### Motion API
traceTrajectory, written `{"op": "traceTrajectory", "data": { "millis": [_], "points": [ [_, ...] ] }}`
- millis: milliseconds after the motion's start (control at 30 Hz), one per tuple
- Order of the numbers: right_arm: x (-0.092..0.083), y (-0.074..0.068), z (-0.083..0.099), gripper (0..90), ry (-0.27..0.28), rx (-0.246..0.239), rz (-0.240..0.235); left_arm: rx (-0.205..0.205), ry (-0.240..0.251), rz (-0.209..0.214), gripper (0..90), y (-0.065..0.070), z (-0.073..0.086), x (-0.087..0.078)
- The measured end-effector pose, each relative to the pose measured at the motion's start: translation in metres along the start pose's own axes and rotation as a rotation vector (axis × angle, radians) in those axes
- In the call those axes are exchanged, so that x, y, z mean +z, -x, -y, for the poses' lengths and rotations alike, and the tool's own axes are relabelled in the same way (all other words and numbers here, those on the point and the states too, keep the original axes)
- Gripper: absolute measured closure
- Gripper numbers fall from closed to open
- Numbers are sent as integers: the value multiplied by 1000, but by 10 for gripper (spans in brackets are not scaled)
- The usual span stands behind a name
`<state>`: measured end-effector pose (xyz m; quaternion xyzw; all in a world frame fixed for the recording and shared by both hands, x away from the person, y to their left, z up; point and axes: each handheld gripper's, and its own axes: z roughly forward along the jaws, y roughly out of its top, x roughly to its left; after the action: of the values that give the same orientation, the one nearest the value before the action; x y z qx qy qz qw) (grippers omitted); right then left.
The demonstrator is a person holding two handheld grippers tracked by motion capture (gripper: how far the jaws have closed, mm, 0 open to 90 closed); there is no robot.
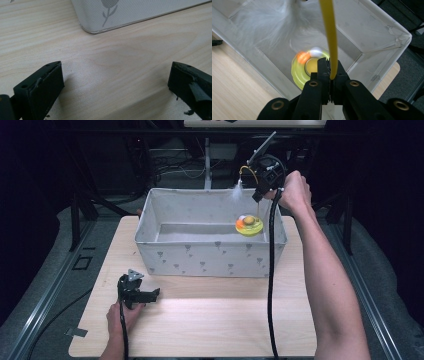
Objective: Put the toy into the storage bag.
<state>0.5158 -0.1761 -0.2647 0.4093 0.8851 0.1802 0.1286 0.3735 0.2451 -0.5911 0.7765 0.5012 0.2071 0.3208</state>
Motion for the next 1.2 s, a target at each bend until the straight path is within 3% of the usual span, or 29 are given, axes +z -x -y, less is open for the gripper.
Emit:
{"op": "traceTrajectory", "data": {
  "millis": [1200],
  "points": [
    [55, 10, 51, 883, -75, 19, -41, 0, -1, 1, 1, 0, 0, 0]
  ]
}}
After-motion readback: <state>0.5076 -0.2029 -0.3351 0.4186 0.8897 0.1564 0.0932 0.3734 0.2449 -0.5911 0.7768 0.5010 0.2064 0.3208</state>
